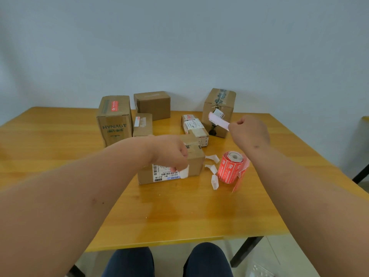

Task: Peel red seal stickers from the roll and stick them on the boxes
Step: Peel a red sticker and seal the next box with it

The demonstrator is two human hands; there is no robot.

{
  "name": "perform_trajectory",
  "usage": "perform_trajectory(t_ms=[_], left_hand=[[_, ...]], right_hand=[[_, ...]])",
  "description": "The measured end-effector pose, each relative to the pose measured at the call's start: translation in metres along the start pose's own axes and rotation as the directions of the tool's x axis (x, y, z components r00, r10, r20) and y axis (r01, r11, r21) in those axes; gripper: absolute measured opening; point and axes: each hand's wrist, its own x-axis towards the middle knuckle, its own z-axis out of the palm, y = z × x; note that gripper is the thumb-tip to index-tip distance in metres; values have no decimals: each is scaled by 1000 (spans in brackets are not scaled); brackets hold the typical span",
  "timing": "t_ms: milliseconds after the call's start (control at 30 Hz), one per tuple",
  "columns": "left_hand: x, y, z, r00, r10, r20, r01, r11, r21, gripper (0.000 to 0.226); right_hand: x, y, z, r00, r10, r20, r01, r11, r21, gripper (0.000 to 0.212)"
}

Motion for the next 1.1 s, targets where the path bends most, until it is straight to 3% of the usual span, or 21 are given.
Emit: perform_trajectory(t_ms=[67,133,267,433,600,667,733,800,867,1000,1100], left_hand=[[4,4,4,1000,25,-5,-23,977,213,23],[8,6,8,997,38,-61,-17,947,320,27],[16,4,13,993,49,-105,-36,991,128,24],[18,-6,12,987,95,-127,-104,993,-62,18],[17,-16,0,980,-23,-198,-31,964,-264,16],[16,-24,-9,965,-149,-217,10,845,-534,15],[15,-33,-17,945,-277,-171,29,596,-802,29],[16,-42,-22,923,-365,-124,42,417,-908,49],[16,-45,-24,917,-386,-102,48,360,-932,46],[13,-46,-25,931,-355,-84,32,311,-950,13],[13,-51,-25,930,-340,-139,-14,347,-938,5]], right_hand=[[-2,0,0,999,-43,6,43,999,-27,12],[-6,-5,3,991,-121,55,124,991,-51,14],[-13,-15,10,961,-240,138,239,971,29,16],[-13,-24,16,944,-288,162,264,952,157,14],[-13,-28,22,920,-359,158,328,925,191,16],[-13,-28,24,904,-405,135,378,906,189,17],[-13,-30,26,886,-453,98,433,885,171,18],[-12,-32,30,867,-494,65,481,864,145,19],[-12,-35,34,847,-529,47,519,844,136,17],[-13,-38,38,810,-586,36,581,809,88,16],[-14,-39,39,807,-586,67,585,810,46,17]])
